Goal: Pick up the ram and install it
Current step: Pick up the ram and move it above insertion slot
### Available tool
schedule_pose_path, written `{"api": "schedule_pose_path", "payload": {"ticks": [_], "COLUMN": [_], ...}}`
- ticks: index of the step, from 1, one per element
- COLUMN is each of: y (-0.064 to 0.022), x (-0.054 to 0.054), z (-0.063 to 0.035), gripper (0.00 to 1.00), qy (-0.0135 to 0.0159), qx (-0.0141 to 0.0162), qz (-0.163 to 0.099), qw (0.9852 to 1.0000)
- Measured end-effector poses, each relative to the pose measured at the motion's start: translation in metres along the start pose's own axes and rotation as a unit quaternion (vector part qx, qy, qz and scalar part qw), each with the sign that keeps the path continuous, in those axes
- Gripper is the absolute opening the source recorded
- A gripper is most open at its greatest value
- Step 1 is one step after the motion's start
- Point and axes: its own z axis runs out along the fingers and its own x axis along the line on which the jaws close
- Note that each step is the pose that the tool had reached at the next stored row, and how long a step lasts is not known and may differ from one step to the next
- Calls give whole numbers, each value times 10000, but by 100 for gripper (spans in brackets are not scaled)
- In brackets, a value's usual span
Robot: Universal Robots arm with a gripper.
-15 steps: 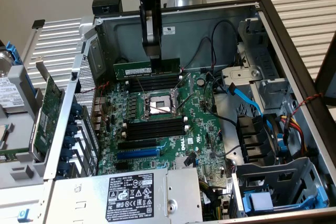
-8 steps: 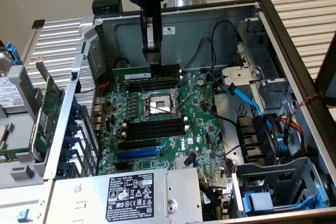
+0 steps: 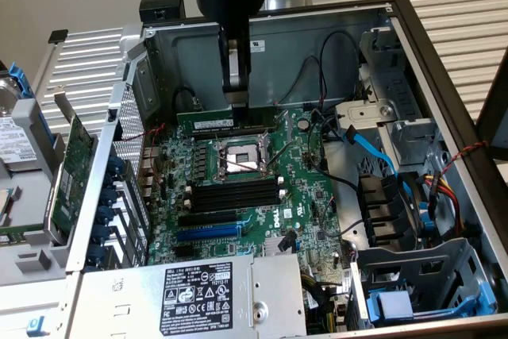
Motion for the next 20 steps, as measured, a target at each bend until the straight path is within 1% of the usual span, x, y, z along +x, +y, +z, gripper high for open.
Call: {"api": "schedule_pose_path", "payload": {"ticks": [3,6,9,14,17,20], "y": [0,-1,0,0,0,0], "x": [1,1,2,2,3,3], "z": [28,41,62,93,117,172], "gripper": [13,13,13,13,13,13], "qy": [0,2,10,42,45,44], "qx": [0,18,21,22,24,29], "qz": [-26,-41,-50,-55,-57,-57], "qw": [10000,10000,10000,10000,10000,10000]}}
